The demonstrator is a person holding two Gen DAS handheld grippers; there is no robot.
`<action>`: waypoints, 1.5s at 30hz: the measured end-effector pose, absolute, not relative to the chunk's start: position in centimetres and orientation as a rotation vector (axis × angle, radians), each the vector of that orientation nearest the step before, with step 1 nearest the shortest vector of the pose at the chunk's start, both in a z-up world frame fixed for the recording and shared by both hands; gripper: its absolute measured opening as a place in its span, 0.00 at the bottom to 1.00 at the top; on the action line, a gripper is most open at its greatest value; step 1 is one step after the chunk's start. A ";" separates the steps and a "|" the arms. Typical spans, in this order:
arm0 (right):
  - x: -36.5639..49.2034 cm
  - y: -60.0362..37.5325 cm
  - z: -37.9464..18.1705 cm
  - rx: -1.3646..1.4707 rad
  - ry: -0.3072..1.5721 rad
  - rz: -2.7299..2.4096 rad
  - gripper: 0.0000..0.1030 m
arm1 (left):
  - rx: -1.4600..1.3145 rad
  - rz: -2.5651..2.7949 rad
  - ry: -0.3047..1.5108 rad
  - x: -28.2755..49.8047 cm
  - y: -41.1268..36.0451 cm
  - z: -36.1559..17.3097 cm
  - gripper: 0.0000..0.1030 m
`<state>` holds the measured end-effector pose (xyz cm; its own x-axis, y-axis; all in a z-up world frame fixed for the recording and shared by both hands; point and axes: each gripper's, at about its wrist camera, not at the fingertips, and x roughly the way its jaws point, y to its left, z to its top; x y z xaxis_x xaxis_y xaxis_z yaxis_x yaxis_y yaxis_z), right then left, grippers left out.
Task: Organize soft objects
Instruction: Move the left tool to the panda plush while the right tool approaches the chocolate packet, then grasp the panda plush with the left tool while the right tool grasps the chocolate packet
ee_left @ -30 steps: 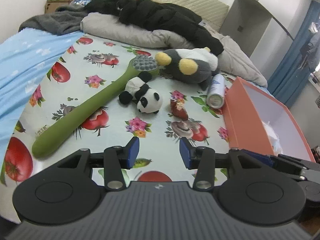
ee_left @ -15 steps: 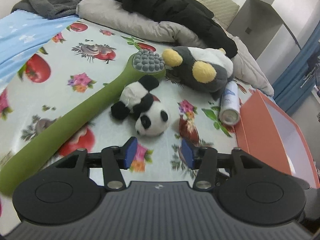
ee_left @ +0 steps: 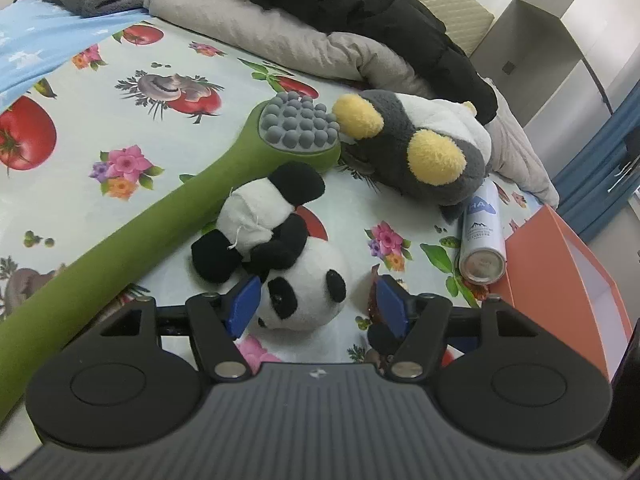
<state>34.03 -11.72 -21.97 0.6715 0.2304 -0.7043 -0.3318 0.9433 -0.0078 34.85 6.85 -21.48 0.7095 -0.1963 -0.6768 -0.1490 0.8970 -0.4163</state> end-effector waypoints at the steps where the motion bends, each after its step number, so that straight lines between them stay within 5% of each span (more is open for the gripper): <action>1: 34.2 -11.6 -22.2 -0.146 0.766 0.318 0.60 | -0.470 -0.021 0.791 35.0 6.8 -21.6 0.68; 7: 34.8 -11.2 -23.1 -0.152 0.751 0.383 0.59 | -0.463 -0.004 0.800 35.7 6.9 -22.1 0.67; 12: 34.9 -11.1 -23.2 -0.171 0.729 0.386 0.44 | -0.442 -0.007 0.807 35.3 6.6 -21.8 0.55; 26: 30.9 -12.1 -20.4 -0.218 0.718 0.367 0.25 | -0.399 -0.043 0.816 28.5 5.4 -19.7 0.52; 45: 17.6 -12.8 -19.0 -0.347 0.707 0.386 0.22 | -0.324 -0.104 0.857 15.6 4.4 -18.9 0.53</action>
<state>17.61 -12.84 -19.02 0.6961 0.2231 -0.6824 -0.4529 0.8740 -0.1762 15.64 4.36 -18.88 0.6530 -0.2191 -0.7250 -0.0395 0.9461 -0.3214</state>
